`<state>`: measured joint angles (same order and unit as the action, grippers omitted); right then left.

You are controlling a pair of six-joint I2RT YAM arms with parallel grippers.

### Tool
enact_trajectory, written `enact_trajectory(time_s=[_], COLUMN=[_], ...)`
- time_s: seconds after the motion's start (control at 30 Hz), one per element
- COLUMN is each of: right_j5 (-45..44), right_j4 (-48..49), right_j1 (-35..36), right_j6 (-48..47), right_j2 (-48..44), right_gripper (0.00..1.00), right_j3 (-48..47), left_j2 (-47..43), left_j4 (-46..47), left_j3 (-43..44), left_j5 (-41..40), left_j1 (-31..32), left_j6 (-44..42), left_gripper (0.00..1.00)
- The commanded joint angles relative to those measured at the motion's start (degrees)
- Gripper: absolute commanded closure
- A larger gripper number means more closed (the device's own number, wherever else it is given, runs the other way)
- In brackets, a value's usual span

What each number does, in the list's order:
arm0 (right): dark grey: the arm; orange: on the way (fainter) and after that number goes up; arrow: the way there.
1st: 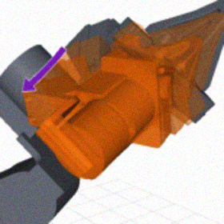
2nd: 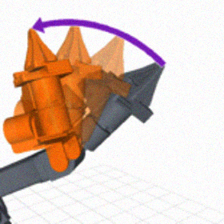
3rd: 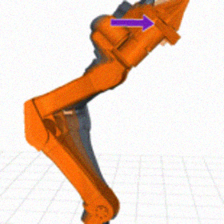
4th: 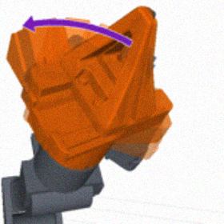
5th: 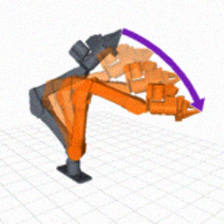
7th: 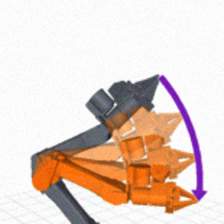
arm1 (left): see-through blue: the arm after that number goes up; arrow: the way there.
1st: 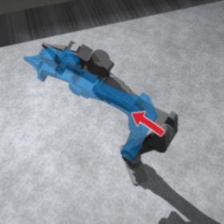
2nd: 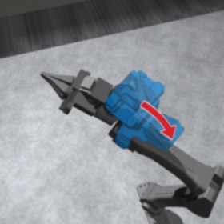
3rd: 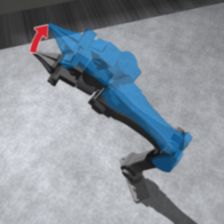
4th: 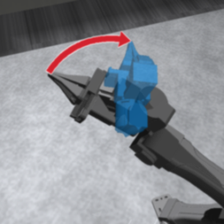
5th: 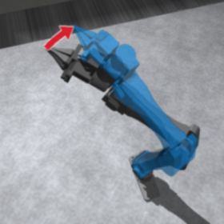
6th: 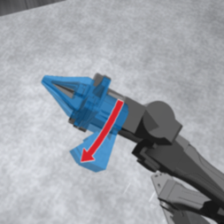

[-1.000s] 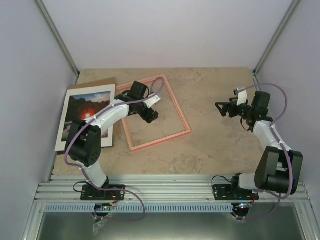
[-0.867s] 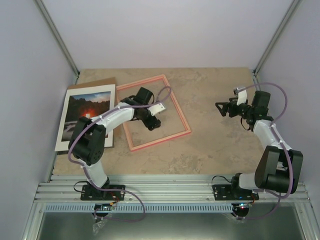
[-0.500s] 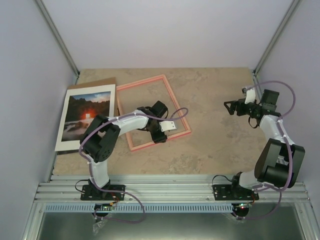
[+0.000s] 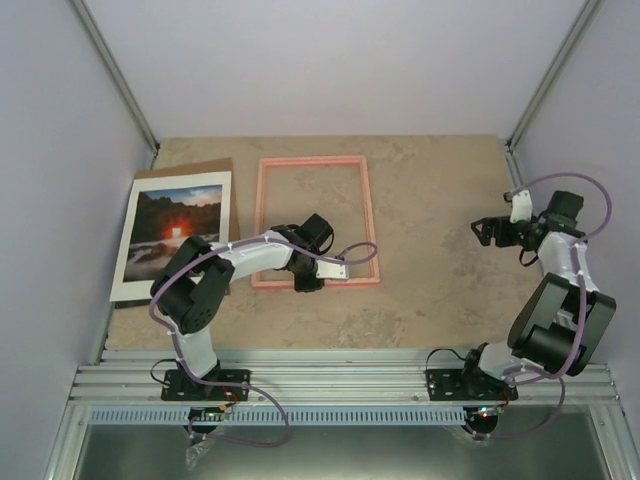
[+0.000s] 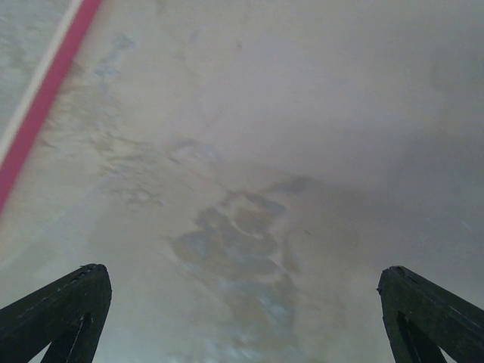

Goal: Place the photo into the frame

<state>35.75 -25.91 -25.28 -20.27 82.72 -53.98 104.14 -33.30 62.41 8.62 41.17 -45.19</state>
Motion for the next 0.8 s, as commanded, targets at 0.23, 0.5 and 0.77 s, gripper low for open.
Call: enact_trajectory(time_s=[0.23, 0.5, 0.77], right_j5=[-4.4, -5.6, -6.3], right_j4=[-9.7, -14.4, -14.2], right_j1=[-9.2, -12.9, -14.7], right_j6=[-10.6, -11.7, -0.1], right_j2=[6.3, 9.8, 12.4], right_gripper=[0.02, 0.02, 0.02], right_j3=[-3.9, -5.8, -5.2], left_j2=[1.0, -2.9, 6.2], left_j4=[-3.9, -6.9, -5.7], left_j3=[-2.0, 2.0, 27.1], left_j5=[-5.2, -2.7, 10.6], left_j1=[0.2, -1.6, 1.5], left_j6=[-6.6, -4.3, 18.2], left_gripper=[0.84, 0.36, 0.07])
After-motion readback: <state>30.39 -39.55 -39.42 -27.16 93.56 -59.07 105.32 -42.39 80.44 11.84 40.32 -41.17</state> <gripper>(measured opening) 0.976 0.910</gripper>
